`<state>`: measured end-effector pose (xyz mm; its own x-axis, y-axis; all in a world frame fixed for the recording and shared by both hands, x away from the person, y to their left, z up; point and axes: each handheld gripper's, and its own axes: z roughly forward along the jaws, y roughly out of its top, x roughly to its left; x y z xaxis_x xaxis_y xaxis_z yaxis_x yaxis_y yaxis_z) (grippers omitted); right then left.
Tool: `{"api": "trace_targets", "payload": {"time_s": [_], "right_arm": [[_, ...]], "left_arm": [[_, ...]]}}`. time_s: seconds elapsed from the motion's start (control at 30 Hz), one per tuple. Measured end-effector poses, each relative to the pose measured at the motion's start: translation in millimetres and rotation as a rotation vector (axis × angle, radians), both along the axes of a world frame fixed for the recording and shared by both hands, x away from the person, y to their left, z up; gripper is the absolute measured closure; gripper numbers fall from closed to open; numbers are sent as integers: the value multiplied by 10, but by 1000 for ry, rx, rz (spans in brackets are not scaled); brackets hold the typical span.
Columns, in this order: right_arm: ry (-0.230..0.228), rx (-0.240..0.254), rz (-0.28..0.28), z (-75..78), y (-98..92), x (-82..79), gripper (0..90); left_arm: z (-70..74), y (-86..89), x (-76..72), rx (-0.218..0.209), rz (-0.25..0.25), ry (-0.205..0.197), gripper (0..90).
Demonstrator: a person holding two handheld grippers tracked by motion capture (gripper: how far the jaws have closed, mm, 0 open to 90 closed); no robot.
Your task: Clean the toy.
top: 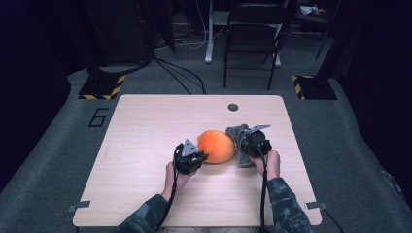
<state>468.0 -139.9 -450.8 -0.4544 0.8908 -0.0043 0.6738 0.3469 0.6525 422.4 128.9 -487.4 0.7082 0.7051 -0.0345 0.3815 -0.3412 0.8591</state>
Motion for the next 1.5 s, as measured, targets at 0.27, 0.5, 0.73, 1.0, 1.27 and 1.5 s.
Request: {"api": "trace_targets", "payload": {"time_s": [0.27, 0.5, 0.73, 1.0, 1.27, 1.5], "right_arm": [[-73, 84, 147, 290, 343, -196, 767], [-48, 56, 171, 126, 431, -167, 740], [-49, 61, 166, 71, 384, -141, 723], [-40, 70, 166, 43, 365, -124, 658], [-83, 67, 148, 59, 368, -149, 755], [-147, 120, 168, 332, 391, -249, 768]], "left_arm": [[1, 1, 2, 0, 4, -1, 779], [-4, 2, -2, 0, 3, -1, 759], [3, -55, -78, 105, 50, -56, 450], [-102, -150, -53, 138, 79, -80, 484], [-80, -103, -30, 100, 50, -67, 733], [89, -23, -40, -4, 30, -33, 762]]}}
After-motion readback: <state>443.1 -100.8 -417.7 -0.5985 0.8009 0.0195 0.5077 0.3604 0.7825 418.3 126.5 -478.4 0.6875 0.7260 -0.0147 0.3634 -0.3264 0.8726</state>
